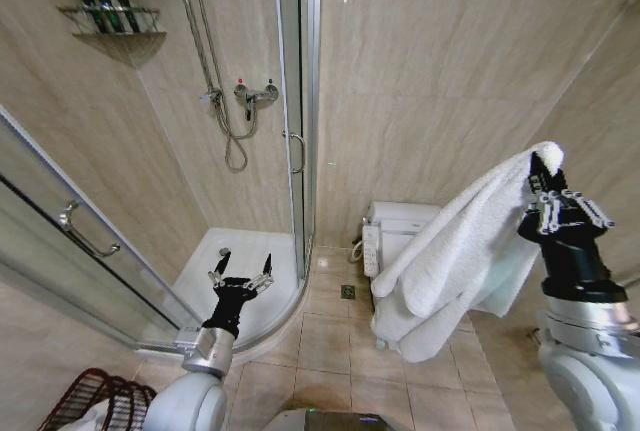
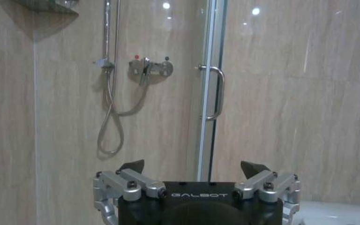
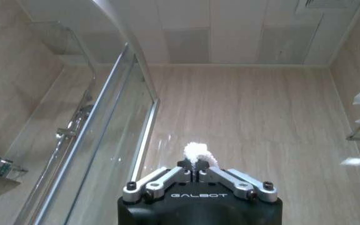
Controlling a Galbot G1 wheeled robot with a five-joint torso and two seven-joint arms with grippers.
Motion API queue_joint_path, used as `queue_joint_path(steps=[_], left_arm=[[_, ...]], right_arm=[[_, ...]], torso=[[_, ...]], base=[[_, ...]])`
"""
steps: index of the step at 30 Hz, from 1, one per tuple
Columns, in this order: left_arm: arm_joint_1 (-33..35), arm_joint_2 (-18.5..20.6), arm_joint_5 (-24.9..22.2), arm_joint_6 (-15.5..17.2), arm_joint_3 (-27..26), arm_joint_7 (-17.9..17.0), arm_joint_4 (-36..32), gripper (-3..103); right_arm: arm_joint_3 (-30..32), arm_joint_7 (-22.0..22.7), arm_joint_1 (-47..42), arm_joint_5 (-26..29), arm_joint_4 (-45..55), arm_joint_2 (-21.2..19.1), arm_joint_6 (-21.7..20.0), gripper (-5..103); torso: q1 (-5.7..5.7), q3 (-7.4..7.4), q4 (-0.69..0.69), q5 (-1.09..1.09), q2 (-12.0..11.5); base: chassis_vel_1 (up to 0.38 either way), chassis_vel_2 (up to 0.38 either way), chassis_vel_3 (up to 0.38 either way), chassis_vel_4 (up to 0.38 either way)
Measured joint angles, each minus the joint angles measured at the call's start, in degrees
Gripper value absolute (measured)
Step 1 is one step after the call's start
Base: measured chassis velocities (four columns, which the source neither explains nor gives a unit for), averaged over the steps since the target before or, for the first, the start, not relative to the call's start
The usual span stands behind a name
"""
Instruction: Discard the used towel into the hamper.
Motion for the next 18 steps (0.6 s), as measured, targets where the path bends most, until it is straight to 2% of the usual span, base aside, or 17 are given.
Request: queue_joint_path(steps=[8, 18], left_arm=[[0.0, 0.0, 0.0, 0.0, 0.0, 0.0, 0.0, 100], [0.0, 0.0, 0.0, 0.0, 0.0, 0.0, 0.0, 100]], right_arm=[[0.1, -0.6, -0.1, 0.3, 0.0, 0.0, 0.6, 2], [0.1, -0.6, 0.0, 0.4, 0.0, 0.0, 0.7, 2]], torso=[[-0.05, -0.06, 0.0, 0.0, -0.1], [-0.07, -0.08, 0.0, 0.0, -0.1]], base=[[0.0, 0.0, 0.0, 0.0], [0.073, 0.074, 0.068, 0.059]])
